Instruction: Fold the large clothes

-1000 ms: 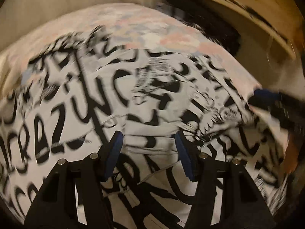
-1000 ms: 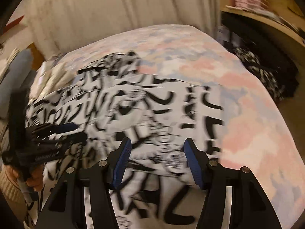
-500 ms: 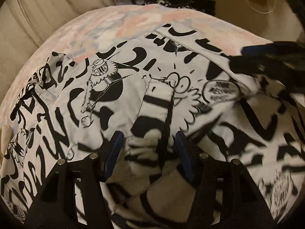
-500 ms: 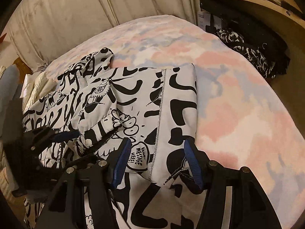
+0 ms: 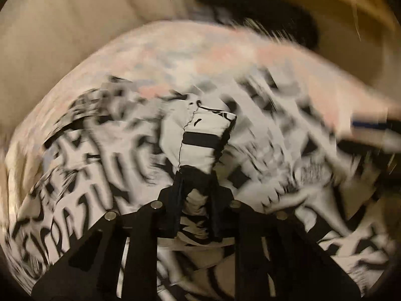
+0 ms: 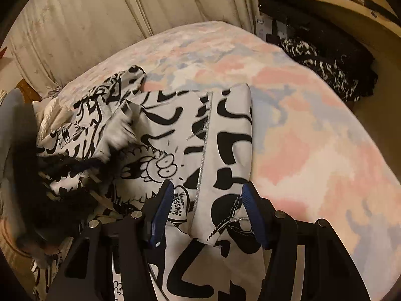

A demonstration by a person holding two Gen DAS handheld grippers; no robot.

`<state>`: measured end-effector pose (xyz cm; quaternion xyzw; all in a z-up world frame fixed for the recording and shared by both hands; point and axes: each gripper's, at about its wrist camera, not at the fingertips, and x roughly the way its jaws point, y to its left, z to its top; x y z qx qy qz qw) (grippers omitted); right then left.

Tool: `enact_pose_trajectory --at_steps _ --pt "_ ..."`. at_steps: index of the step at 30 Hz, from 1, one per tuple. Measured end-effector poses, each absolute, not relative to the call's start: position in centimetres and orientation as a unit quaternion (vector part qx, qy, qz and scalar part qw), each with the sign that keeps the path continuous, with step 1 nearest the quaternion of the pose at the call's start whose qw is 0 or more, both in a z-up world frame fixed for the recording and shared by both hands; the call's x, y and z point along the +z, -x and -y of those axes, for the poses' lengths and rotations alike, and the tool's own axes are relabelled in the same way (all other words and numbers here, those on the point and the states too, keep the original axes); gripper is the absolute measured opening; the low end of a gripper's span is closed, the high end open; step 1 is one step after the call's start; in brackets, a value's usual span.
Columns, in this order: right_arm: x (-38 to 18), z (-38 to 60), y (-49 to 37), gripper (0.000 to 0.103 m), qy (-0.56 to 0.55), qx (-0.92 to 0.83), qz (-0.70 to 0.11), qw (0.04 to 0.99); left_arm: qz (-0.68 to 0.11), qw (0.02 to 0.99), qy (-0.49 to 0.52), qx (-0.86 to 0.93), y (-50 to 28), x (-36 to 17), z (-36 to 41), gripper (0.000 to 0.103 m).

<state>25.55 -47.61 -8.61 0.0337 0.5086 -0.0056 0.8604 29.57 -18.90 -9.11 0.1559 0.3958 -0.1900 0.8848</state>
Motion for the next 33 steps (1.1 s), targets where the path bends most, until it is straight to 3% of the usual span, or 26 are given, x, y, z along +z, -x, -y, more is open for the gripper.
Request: enact_pose_trajectory --at_steps 4,8,10,11,13,15,21,26,28,29,30,31,32,33 --pt "-7.2 47.0 -25.7 0.058 -0.033 0.0 -0.496 0.868 -0.394 0.908 -0.031 -0.139 -29.8 -6.4 9.9 0.014" --pt "-6.6 45.9 -26.1 0.058 -0.023 0.007 -0.491 0.871 -0.437 0.893 0.056 -0.09 -29.5 -9.3 1.6 0.014" --pt "-6.8 45.5 -26.5 0.059 -0.015 0.007 -0.498 0.867 -0.479 0.869 0.093 -0.083 -29.8 -12.2 -1.4 0.02" --pt "-7.0 45.4 -26.8 0.06 -0.014 0.009 -0.503 0.864 -0.49 0.862 0.106 -0.076 -29.8 -13.1 -2.2 0.027" --pt "-7.6 45.2 -27.7 0.074 -0.017 0.017 -0.517 0.856 -0.499 0.855 0.124 -0.075 -29.6 -14.2 -3.6 0.034" --pt "-7.9 45.5 -28.4 0.079 -0.022 0.021 -0.519 0.854 -0.501 0.849 0.138 -0.095 -30.1 -14.3 -4.4 0.048" --pt "-9.2 49.0 -33.7 0.084 -0.067 0.003 -0.534 0.843 -0.504 0.845 0.125 -0.131 -33.2 -14.4 -4.5 0.066" --pt "-13.6 52.1 -39.4 0.084 -0.112 -0.021 -0.567 0.816 -0.538 0.832 0.093 -0.096 -35.3 -16.4 -3.2 0.066" --pt "-15.9 53.0 -41.1 0.084 -0.15 -0.023 -0.586 0.796 -0.526 0.841 0.082 -0.089 -35.5 -16.4 -2.8 0.058" --pt "-16.8 53.2 -41.6 0.081 -0.164 -0.02 -0.593 0.788 -0.522 0.845 0.079 -0.09 -35.6 -16.3 -2.6 0.033" --pt "-17.4 53.2 -41.9 0.066 -0.17 -0.014 -0.594 0.786 -0.52 0.847 0.075 -0.086 -35.8 -16.1 -2.6 0.019" --pt "-17.9 52.8 -42.1 0.028 -0.164 0.0 -0.593 0.788 -0.516 0.849 0.077 -0.086 -35.9 -15.9 -2.6 0.014" --pt "-17.9 52.4 -42.3 0.013 -0.146 0.004 -0.595 0.79 -0.509 0.851 0.086 -0.096 -36.1 -15.5 -2.7 0.008" --pt "-17.5 51.9 -42.4 0.006 -0.111 -0.008 -0.586 0.803 -0.501 0.854 0.092 -0.103 -36.2 -15.2 -2.7 0.008"
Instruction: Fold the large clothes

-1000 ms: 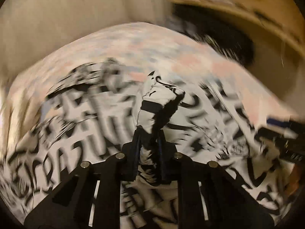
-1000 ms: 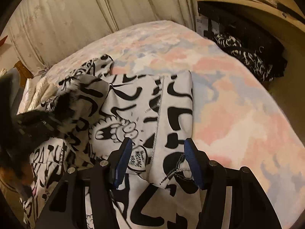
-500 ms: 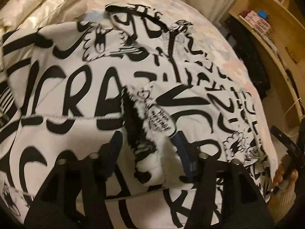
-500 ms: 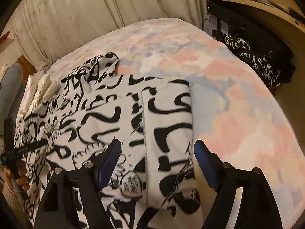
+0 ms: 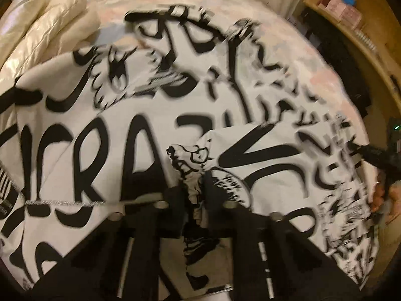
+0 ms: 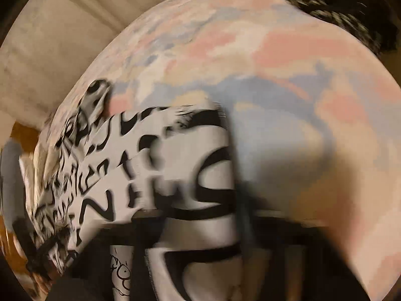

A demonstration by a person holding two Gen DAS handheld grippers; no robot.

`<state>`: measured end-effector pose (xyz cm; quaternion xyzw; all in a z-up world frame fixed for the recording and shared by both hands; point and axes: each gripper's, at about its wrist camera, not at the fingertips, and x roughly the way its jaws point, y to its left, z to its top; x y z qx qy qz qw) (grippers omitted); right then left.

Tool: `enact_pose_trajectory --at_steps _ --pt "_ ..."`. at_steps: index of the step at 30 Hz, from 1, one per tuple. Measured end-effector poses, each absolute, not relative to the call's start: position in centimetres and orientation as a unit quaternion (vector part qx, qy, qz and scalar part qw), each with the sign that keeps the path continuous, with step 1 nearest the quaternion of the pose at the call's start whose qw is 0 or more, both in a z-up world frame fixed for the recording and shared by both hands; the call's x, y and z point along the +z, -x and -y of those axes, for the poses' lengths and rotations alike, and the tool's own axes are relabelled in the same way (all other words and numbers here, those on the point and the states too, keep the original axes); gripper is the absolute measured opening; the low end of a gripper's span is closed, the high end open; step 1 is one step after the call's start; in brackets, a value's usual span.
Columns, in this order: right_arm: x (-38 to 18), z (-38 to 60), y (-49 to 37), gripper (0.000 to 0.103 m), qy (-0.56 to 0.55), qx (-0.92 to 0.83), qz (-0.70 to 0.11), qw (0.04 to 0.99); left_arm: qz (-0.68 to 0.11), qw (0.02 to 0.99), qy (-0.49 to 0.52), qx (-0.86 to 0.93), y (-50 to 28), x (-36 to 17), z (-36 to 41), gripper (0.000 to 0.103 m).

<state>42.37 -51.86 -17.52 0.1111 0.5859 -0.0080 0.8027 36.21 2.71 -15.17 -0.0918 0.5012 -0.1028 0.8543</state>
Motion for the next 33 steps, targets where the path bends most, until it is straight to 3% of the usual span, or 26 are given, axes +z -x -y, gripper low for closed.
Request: enact_pose_trajectory --at_steps 3,9,11,13,16,18,24,29,33 --pt "-15.8 51.2 -42.4 0.003 -0.072 -0.026 -0.542 0.837 -0.478 0.869 0.081 -0.103 -36.7 -14.4 -1.9 0.008" --pt "-18.3 50.8 -42.8 0.004 -0.03 -0.048 -0.573 0.818 -0.491 0.865 0.053 -0.084 -37.0 -16.6 -0.9 0.01" --pt "-17.4 50.4 -42.6 0.013 -0.021 -0.056 -0.581 0.812 -0.493 0.866 0.04 -0.074 -36.5 -16.0 -0.8 0.015" --pt "-15.5 49.9 -41.6 0.039 -0.007 -0.06 -0.577 0.815 -0.488 0.87 0.022 -0.069 -35.8 -14.9 -0.9 0.019" --pt "-11.3 48.3 -38.6 0.066 0.006 -0.058 -0.542 0.838 -0.466 0.884 -0.01 -0.048 -33.7 -12.7 -1.3 0.036" --pt "-9.2 46.7 -36.8 0.066 0.005 -0.046 -0.532 0.845 -0.439 0.897 -0.02 -0.042 -31.7 -10.8 -1.5 0.041" --pt "-8.5 38.2 -31.5 0.066 0.016 0.035 -0.55 0.834 -0.414 0.909 0.012 -0.052 -28.4 -8.2 -0.5 0.037" --pt "-11.6 30.2 -28.0 0.065 0.034 0.106 -0.562 0.82 -0.428 0.902 0.01 -0.063 -28.0 -10.6 3.3 0.027" --pt "-15.3 29.0 -26.8 0.055 0.073 0.087 -0.589 0.8 -0.459 0.888 -0.01 -0.036 -28.7 -14.1 4.9 0.024"
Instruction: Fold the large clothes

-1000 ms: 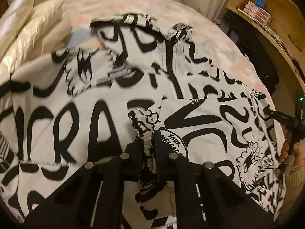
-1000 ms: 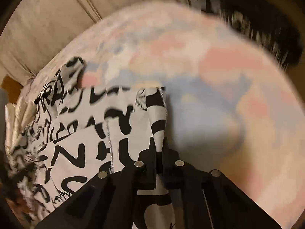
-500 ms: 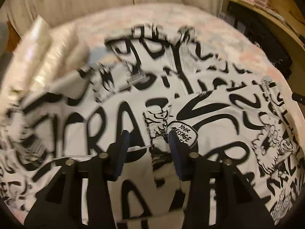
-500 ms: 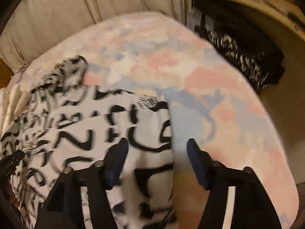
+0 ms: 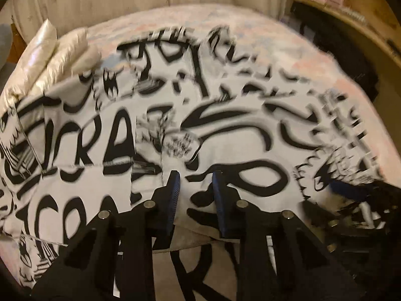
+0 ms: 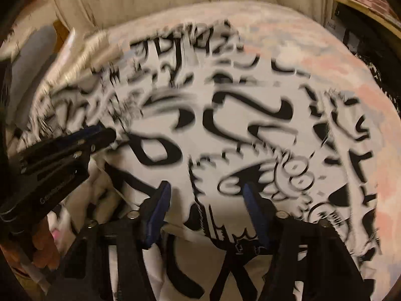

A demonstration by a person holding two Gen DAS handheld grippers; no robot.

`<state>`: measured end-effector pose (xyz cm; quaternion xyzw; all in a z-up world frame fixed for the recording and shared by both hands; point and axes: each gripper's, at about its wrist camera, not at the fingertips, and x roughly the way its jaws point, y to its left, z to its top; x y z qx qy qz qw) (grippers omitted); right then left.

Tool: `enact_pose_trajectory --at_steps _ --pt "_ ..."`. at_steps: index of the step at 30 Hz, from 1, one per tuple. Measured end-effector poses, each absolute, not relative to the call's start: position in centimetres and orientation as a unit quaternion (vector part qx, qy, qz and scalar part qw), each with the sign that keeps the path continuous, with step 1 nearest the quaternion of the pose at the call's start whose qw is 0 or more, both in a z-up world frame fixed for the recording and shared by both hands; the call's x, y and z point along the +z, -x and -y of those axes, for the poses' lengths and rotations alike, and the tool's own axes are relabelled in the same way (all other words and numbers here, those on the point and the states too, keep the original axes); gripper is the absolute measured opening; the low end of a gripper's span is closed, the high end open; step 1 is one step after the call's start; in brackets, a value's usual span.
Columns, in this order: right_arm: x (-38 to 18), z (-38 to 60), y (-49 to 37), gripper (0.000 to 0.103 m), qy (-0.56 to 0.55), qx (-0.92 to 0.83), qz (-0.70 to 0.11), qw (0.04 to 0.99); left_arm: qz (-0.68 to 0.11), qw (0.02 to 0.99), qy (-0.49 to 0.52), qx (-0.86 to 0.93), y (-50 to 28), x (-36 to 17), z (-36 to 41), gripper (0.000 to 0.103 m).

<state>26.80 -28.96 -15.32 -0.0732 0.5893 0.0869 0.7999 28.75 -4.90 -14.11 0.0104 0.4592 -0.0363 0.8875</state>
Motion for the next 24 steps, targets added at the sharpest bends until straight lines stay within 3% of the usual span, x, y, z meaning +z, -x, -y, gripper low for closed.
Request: enact_pose_trajectory --at_steps 5,7,9,14,18,24 --pt "-14.8 36.3 -25.9 0.055 0.1 -0.037 -0.575 0.812 -0.466 0.884 -0.002 -0.043 -28.7 -15.7 4.3 0.025" --pt "-14.1 40.1 -25.5 0.011 0.05 -0.031 -0.581 0.812 -0.467 0.883 0.013 -0.052 -28.6 -15.7 3.9 0.025" --pt "-13.5 42.0 -25.0 0.0 0.022 -0.028 -0.584 0.811 -0.469 0.881 0.028 -0.06 -28.5 -15.5 3.6 0.025" --pt "-13.0 41.5 -24.3 0.0 0.038 -0.035 -0.582 0.812 -0.469 0.88 0.034 -0.063 -28.9 -15.4 3.4 0.025" --pt "-13.6 40.9 -24.9 0.016 0.041 -0.036 -0.581 0.812 -0.473 0.877 0.046 -0.067 -28.8 -15.1 3.2 0.029" --pt "-12.9 40.4 -25.3 0.032 0.024 -0.038 -0.579 0.814 -0.467 0.88 0.049 -0.07 -27.8 -13.7 3.3 0.042"
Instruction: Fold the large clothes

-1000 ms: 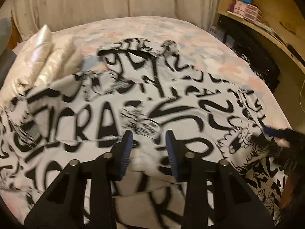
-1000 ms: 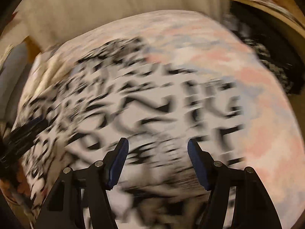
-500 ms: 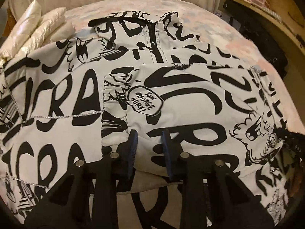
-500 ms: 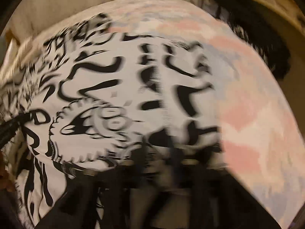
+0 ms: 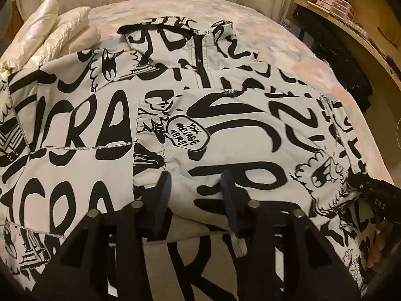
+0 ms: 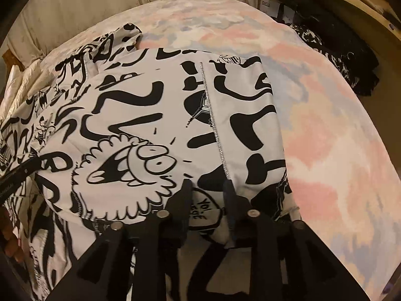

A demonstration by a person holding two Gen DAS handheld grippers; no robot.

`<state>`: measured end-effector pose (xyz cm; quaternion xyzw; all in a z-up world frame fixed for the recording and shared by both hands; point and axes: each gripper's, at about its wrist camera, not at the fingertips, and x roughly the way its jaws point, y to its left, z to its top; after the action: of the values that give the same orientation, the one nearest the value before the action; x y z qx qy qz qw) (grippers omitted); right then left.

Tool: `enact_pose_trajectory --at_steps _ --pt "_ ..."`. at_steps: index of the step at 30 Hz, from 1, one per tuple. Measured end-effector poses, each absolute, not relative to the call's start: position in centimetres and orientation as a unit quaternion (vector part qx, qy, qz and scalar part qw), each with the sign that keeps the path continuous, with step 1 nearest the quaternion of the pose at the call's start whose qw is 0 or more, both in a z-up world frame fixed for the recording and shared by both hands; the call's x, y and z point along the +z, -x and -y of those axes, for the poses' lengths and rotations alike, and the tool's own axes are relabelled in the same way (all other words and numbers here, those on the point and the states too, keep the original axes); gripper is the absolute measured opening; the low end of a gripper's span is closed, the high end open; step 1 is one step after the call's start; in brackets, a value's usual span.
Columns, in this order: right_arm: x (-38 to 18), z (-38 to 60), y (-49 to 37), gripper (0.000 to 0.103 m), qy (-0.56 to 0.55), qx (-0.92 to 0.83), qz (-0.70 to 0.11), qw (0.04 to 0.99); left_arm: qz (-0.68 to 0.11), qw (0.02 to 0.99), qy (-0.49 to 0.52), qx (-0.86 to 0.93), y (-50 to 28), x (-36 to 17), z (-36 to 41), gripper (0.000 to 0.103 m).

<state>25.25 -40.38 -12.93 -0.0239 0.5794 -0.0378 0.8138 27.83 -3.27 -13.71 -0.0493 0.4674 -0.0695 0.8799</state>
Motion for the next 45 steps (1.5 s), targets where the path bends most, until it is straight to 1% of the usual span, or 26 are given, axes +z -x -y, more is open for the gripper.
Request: enact_pose_trajectory --at_steps 2,3,4,10,22,32,33,36,40,43,45 --pt "-12.2 40.0 -25.0 0.04 0.025 -0.04 -0.573 0.818 -0.462 0.883 0.045 -0.07 -27.2 -13.1 3.4 0.045" --pt "-11.7 39.8 -24.8 0.047 0.026 -0.041 -0.568 0.821 -0.459 0.885 0.043 -0.071 -26.9 -12.7 3.5 0.045" --pt "-11.1 39.7 -24.6 0.051 0.027 -0.042 -0.563 0.825 -0.456 0.886 0.041 -0.07 -26.6 -12.3 3.6 0.045" --pt "-8.0 38.5 -23.4 0.051 0.023 -0.043 -0.546 0.837 -0.446 0.892 0.021 -0.065 -24.4 -10.2 4.3 0.046" --pt "-3.1 36.0 -18.0 0.051 -0.003 -0.028 -0.525 0.851 -0.432 0.901 0.026 -0.039 -18.0 -7.1 3.1 0.048" --pt "0.8 33.1 -9.8 0.051 -0.017 -0.004 -0.505 0.863 -0.429 0.903 0.016 -0.023 -10.0 -5.2 -0.5 0.048" --pt "1.2 32.6 -8.8 0.052 -0.019 -0.001 -0.503 0.864 -0.428 0.903 0.019 -0.021 -9.2 -4.9 -1.1 0.048" --pt "2.0 31.1 -6.3 0.058 -0.023 0.012 -0.501 0.865 -0.427 0.904 0.032 -0.014 -7.0 -4.1 -3.0 0.048" --pt "2.7 28.5 -3.2 0.058 -0.011 0.034 -0.501 0.864 -0.424 0.904 0.049 -0.005 -4.4 -3.3 -5.8 0.048" --pt "3.2 26.0 -1.7 0.058 -0.003 0.056 -0.503 0.863 -0.42 0.906 0.058 0.003 -2.8 -2.6 -8.0 0.052" --pt "3.7 24.3 -0.6 0.058 0.005 0.069 -0.5 0.863 -0.416 0.907 0.067 0.007 -1.8 -2.3 -9.5 0.059"
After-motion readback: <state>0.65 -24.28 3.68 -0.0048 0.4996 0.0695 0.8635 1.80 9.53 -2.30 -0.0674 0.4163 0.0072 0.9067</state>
